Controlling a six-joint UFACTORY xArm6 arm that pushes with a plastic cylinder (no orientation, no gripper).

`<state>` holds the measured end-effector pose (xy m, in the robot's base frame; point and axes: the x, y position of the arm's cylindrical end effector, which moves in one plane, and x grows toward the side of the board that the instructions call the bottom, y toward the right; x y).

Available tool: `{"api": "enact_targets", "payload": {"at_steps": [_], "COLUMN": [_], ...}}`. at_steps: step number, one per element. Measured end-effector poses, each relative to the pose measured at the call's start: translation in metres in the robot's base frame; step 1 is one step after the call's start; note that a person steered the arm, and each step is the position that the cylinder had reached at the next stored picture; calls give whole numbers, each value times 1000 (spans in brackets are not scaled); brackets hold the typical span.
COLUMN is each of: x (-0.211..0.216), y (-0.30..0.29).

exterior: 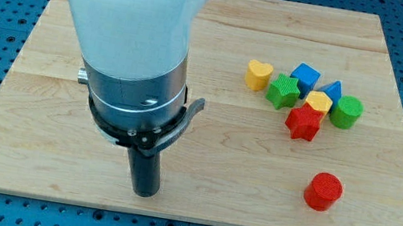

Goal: Push the red star and green circle towards the left

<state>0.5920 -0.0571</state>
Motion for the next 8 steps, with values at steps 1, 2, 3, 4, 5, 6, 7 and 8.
{"api": "enact_targets", "payload": {"at_steps": [1, 2, 3, 4, 5, 6, 7, 8], "x": [-10, 2, 16, 19, 22, 16, -76, -175], "y": [0, -4, 6, 109, 215, 273, 318, 337]}}
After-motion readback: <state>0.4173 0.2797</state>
